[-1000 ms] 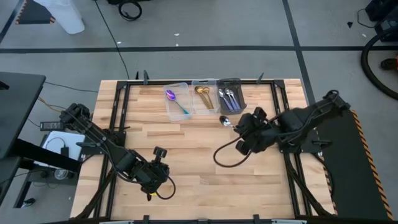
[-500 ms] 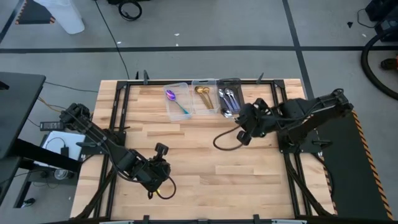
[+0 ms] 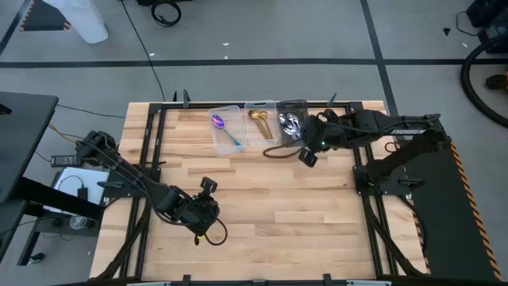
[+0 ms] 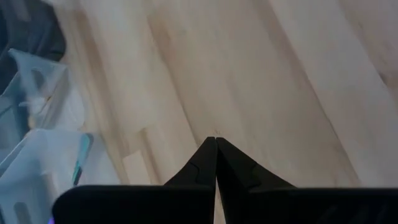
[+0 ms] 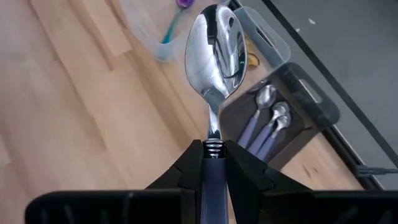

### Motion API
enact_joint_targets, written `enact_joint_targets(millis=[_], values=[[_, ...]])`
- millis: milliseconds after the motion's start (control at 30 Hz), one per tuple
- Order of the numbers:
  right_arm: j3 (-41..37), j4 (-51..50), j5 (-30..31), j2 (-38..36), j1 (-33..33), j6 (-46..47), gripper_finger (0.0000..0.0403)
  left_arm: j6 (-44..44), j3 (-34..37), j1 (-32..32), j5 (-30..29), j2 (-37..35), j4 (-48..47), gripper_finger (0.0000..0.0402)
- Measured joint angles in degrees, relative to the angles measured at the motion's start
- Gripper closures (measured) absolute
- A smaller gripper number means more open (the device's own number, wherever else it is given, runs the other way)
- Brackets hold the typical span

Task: Sort silverware by color (type)
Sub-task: Put the violet spoon into the black bin

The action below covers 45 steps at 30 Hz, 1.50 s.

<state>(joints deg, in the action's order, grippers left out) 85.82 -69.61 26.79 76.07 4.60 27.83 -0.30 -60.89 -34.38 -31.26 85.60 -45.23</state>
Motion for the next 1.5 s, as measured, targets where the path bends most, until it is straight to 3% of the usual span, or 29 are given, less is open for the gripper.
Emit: enact_joint_targets(millis=[233, 733, 1233, 1500], values=[[-0.28, 0.47, -1.68, 0.0, -5.13, -3.24, 0.0343, 2.93, 6.02, 1.71, 4.36, -5.13, 8.44, 0.039], [-7.88, 7.88, -9.02, 0.04, -15.54, -10.16, 0.0343, 6.11, 19.75, 3.84, 5.26, -20.42, 23.33, 0.039], [-14.76, 15.91, -18.35, 0.04, -28.37, -15.94, 0.0343, 7.9, 29.46, 8.17, 9.01, -24.23, 38.21, 0.039], [-20.08, 22.19, -21.07, 0.04, -34.04, -17.53, 0.0343, 10.04, 34.64, 11.82, 17.72, -25.03, 49.78, 0.039]])
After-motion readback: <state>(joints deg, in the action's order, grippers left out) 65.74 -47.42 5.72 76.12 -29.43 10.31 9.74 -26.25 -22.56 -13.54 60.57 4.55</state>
